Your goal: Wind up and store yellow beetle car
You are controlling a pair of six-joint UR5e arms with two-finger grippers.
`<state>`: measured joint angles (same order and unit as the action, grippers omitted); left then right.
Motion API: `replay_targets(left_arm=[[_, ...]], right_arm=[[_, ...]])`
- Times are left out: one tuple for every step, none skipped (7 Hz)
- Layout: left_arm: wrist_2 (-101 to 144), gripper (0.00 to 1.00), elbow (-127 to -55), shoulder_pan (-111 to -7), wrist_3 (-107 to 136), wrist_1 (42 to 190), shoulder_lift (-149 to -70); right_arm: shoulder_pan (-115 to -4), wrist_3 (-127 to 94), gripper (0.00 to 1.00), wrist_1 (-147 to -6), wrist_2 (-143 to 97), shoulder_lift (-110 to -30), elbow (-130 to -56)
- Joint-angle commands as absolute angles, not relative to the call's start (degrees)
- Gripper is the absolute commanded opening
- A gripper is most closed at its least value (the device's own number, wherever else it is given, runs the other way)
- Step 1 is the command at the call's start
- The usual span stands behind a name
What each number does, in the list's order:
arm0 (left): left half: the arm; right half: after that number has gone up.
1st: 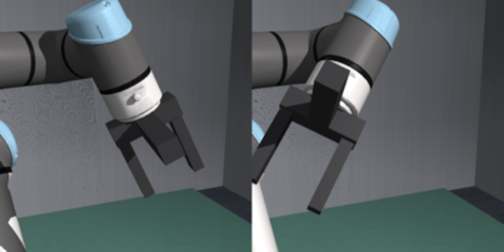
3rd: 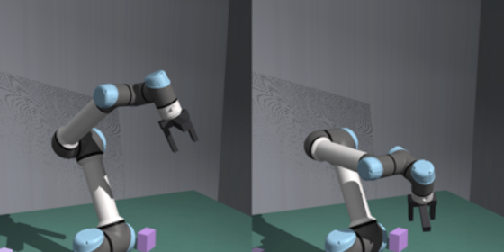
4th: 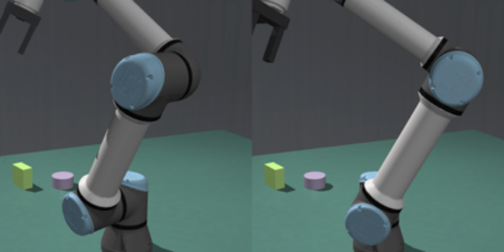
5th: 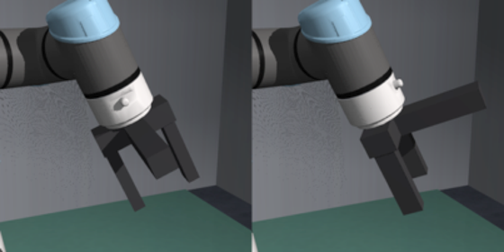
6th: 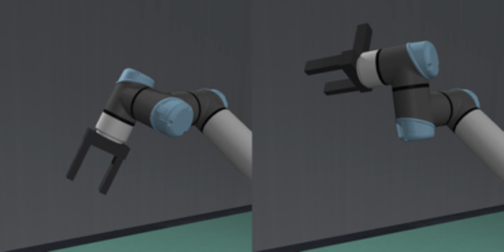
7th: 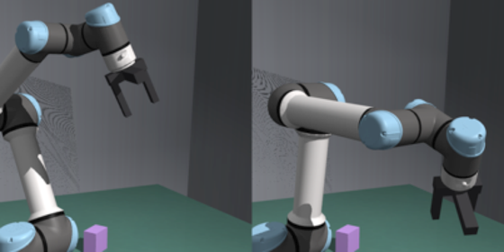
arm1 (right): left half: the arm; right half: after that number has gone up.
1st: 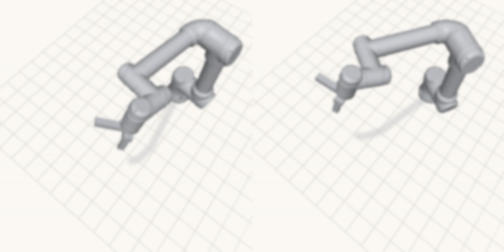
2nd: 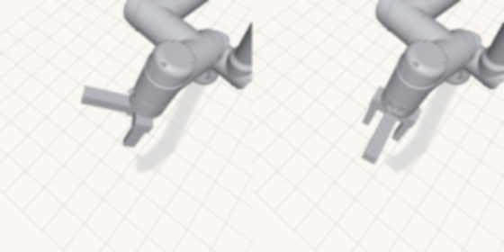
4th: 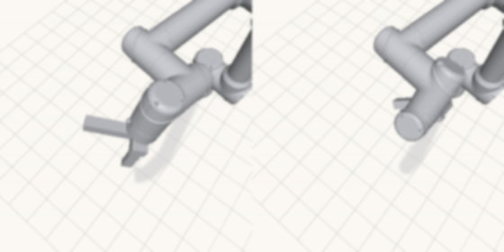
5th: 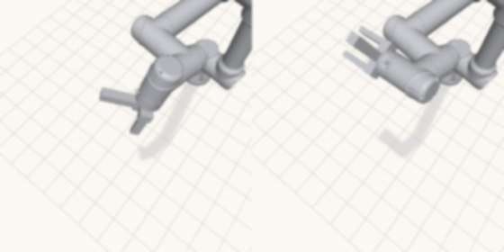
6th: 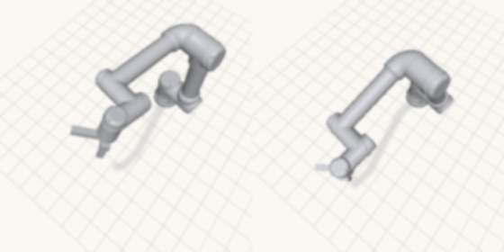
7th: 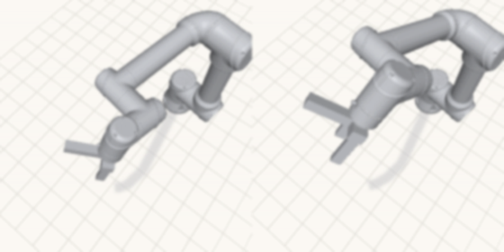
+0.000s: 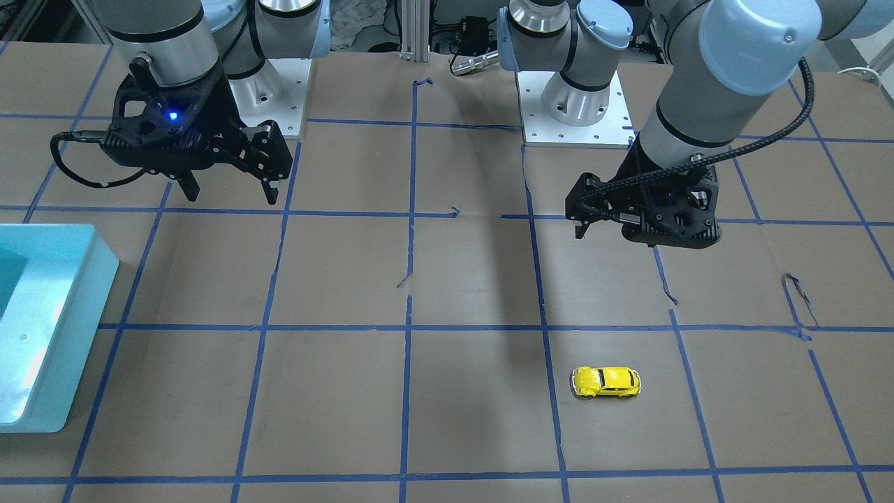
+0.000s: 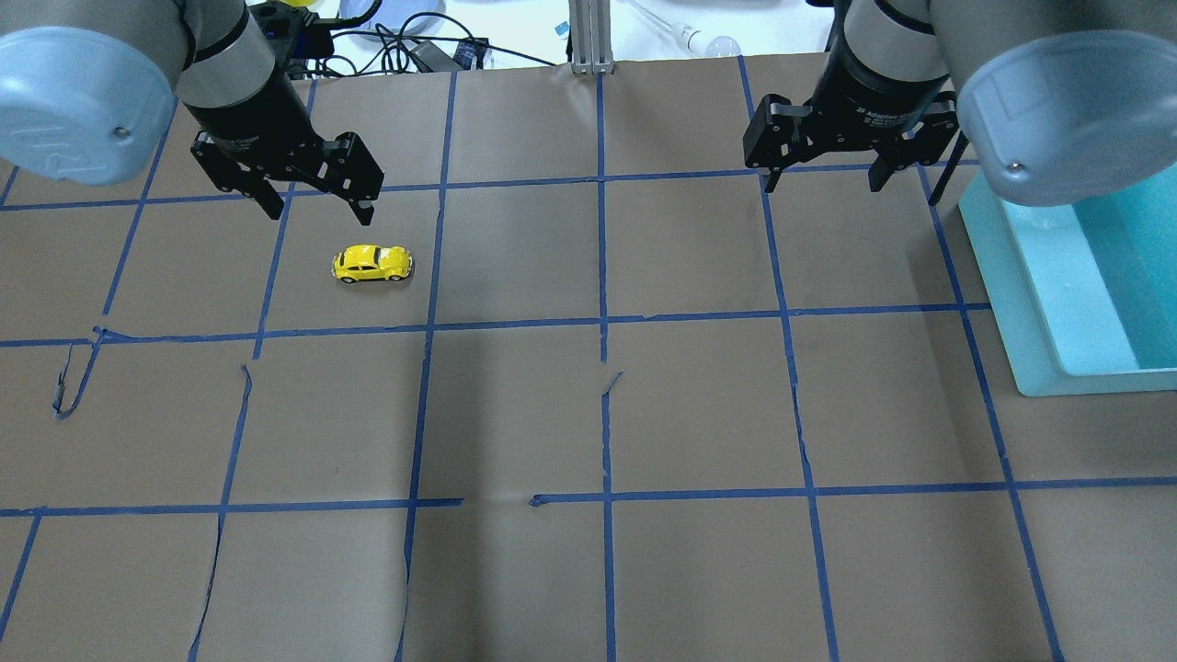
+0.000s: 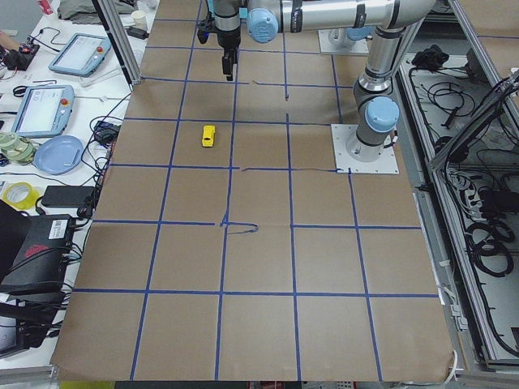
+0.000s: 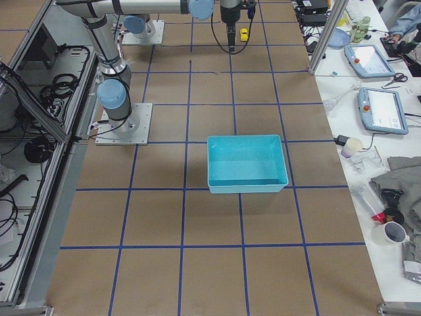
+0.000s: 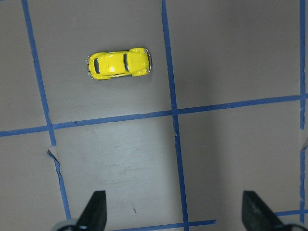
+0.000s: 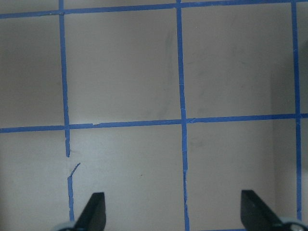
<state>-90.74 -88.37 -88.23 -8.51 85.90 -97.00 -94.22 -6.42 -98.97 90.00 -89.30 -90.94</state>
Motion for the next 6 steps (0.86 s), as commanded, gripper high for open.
replay_targets(left_arm=[[-90.53,1.0,-88.85,-88.59,-7.57,85.87,-97.12],[-91.22,1.0,-89.81,-88.42,-8.52,85.61,-97.38],[-91.4,1.0,-90.43,-88.5,-7.66,82.04,-97.64],[-91.15,1.0,-90.53,-88.85,-6.95,81.05,-97.65],[-91.14,1.0,-90.44,-88.86,-6.33,81.12,-97.73],[-91.4,1.0,-90.18,-88.94,-6.33,81.04,-97.04]], right_arm=[[-94.22,-6.42,1.0,-98.96,90.09,-89.3,-90.97],[-94.22,-6.42,1.0,-98.96,90.0,-89.3,-90.97],[-94.13,-6.42,1.0,-98.96,90.09,-89.3,-90.97],[-94.22,-6.42,1.0,-98.96,90.0,-89.3,-90.97],[-94.22,-6.33,1.0,-98.96,90.09,-89.3,-90.97],[-94.22,-6.33,1.0,-98.96,90.09,-89.3,-90.97]])
